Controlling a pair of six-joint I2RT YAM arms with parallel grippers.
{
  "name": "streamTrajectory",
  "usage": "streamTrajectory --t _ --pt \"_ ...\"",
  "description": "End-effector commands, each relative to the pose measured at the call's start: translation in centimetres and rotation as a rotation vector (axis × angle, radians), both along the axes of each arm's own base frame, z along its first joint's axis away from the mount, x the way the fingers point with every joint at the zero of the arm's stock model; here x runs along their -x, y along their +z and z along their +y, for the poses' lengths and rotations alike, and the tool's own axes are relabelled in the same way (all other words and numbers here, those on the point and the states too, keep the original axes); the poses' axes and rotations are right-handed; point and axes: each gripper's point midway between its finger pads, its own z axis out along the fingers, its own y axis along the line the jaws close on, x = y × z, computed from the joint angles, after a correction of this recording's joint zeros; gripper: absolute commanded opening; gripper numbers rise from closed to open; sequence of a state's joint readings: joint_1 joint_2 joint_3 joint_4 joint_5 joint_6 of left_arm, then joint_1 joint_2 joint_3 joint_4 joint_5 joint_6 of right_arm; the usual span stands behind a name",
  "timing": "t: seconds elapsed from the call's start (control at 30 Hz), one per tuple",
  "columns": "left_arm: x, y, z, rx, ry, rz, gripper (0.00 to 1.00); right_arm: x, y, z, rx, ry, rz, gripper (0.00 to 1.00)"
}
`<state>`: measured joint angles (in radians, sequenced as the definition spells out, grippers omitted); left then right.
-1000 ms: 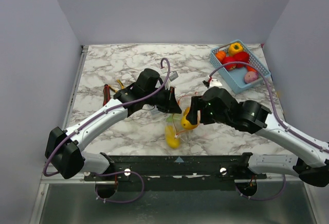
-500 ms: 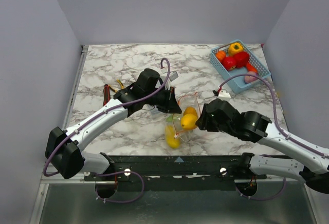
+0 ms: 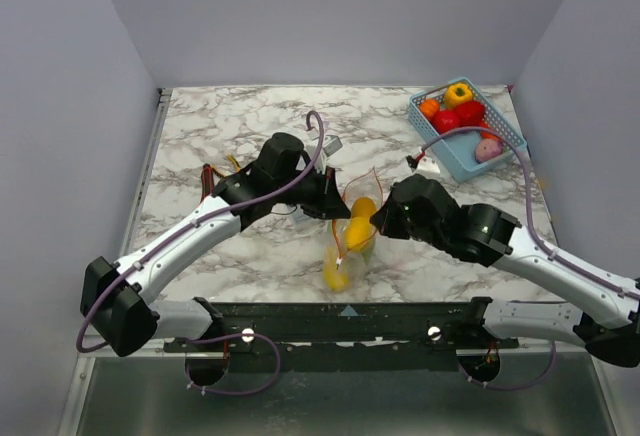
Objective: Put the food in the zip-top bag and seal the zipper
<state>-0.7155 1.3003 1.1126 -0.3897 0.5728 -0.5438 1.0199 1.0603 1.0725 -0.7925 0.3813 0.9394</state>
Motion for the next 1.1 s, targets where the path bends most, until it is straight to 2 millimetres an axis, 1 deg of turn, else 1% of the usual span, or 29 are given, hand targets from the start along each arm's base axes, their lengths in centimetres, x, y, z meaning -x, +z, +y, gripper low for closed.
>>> streamTrajectory --t 0.0,0.03,0.1,0.17,0.27,0.33,0.4,0.53,0.6,0.67,0.77,0.83,0.9,0.93,1.0,1.07 --pt "-0.7 3.9 1.1 0.056 0.052 -0.165 0.00 -1.0 7.6 1.3 -0.181 0.017 -0.158 0.00" --pt "-0.9 4.1 1.4 0.054 0.070 -0.180 0.00 -1.0 7.9 1.4 -0.203 0.019 -0.169 0.00" --pt "-1.3 4.1 1.7 0.041 0.096 -0.193 0.00 -0.9 7.6 1.5 -0.223 0.018 -0.165 0.00" --pt "-1.5 3.4 1.8 0.012 0.108 -0.168 0.00 -0.9 6.0 1.6 -0.203 0.012 -0.140 0.00" --pt "-1.5 2.0 1.3 -0.035 0.080 -0.091 0.00 -1.0 3.6 1.8 -0.184 -0.004 -0.107 0.00" --pt "-1.2 2.0 0.9 -0.025 0.051 -0.069 0.00 -1.1 3.2 2.3 -0.182 0.008 -0.104 0.00" --pt "-1.0 2.3 0.8 -0.003 0.046 -0.080 0.00 -1.3 3.7 2.5 -0.168 0.020 -0.111 0.00" --pt "-0.8 3.8 1.2 0.045 0.058 -0.142 0.00 -1.3 6.4 2.2 -0.184 0.027 -0.154 0.00" --pt "-0.8 4.1 1.3 0.058 0.068 -0.163 0.00 -1.2 7.2 1.9 -0.203 0.029 -0.173 0.00" --pt "-0.9 3.7 1.4 0.045 0.070 -0.153 0.00 -1.2 6.5 1.6 -0.202 0.026 -0.175 0.00" --pt "-1.3 2.5 1.2 -0.009 0.071 -0.108 0.00 -1.0 4.8 1.8 -0.182 0.030 -0.146 0.00" --pt "-1.4 2.4 1.2 -0.013 0.069 -0.103 0.00 -0.9 4.2 2.2 -0.167 0.046 -0.129 0.00" --pt "-1.1 3.1 1.1 0.026 0.064 -0.126 0.00 -0.8 4.4 2.4 -0.165 0.058 -0.123 0.00" --pt "-0.9 3.7 1.2 0.051 0.062 -0.147 0.00 -0.8 5.0 2.5 -0.174 0.067 -0.130 0.00" --pt "-0.8 4.2 1.3 0.071 0.067 -0.172 0.00 -0.8 6.2 2.5 -0.188 0.076 -0.150 0.00" --pt "-1.1 3.9 1.5 0.050 0.080 -0.165 0.00 -0.9 7.0 1.9 -0.193 0.064 -0.177 0.00"
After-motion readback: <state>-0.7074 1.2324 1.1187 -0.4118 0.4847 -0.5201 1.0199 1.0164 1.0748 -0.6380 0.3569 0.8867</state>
